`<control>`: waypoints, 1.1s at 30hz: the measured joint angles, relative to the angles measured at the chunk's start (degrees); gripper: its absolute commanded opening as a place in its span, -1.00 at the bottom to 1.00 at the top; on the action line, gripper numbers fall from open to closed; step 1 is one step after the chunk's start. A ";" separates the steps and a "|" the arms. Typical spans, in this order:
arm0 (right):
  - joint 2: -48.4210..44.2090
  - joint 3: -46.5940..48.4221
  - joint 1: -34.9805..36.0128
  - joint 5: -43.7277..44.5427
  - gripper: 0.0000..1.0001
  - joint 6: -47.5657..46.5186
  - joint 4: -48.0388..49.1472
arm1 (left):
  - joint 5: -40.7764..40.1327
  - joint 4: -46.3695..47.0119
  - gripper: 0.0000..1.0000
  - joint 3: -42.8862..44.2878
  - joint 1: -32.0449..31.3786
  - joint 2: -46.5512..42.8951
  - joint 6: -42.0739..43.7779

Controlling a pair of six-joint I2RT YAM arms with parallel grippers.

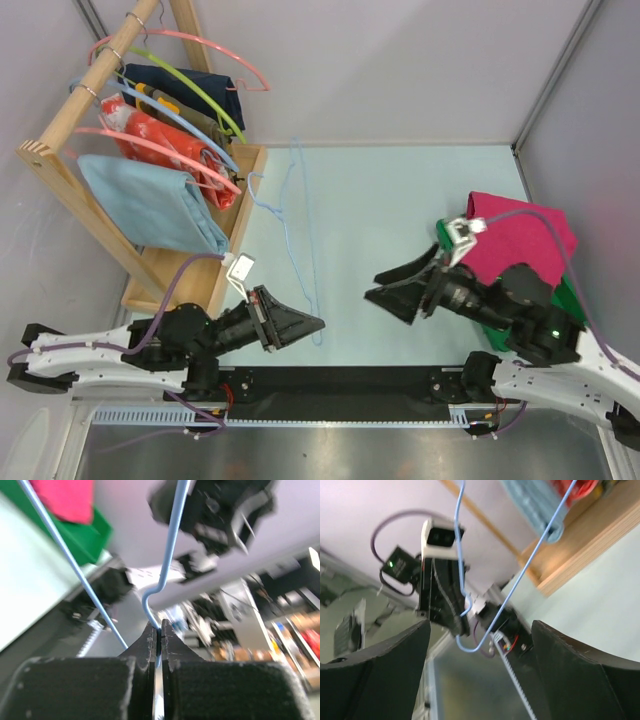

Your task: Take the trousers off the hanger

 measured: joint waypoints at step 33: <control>21.88 -0.96 30.60 33.51 -0.59 -36.74 6.38 | -21.57 -20.06 -0.99 16.63 -0.04 18.88 -21.99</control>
